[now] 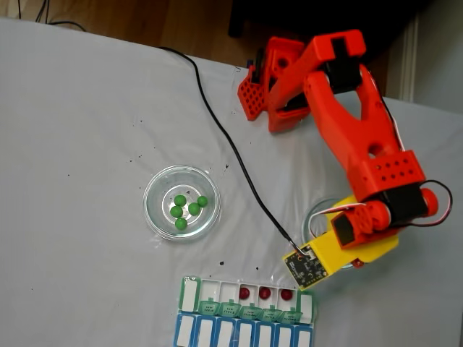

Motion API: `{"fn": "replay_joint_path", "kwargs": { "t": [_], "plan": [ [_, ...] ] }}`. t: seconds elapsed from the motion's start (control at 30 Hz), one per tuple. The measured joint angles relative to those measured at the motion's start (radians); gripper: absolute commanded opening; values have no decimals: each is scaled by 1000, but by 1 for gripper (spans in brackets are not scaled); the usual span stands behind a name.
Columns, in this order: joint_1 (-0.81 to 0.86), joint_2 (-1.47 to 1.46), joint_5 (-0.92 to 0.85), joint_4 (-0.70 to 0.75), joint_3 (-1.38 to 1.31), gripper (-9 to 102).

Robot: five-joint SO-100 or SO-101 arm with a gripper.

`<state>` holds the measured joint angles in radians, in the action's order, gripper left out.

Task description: Sort medicines into box.

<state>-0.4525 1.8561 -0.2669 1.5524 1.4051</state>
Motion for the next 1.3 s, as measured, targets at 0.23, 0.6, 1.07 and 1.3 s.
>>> {"fn": "replay_joint_path", "kwargs": {
  "t": [0.23, 0.6, 1.07, 1.3],
  "plan": [
    [-5, 0, -144, 0, 46, 1],
    [-9, 127, -238, -245, 365, 3],
    [-52, 133, -331, -270, 414, 1],
    [-95, 133, -331, -308, 433, 2]
  ]
}}
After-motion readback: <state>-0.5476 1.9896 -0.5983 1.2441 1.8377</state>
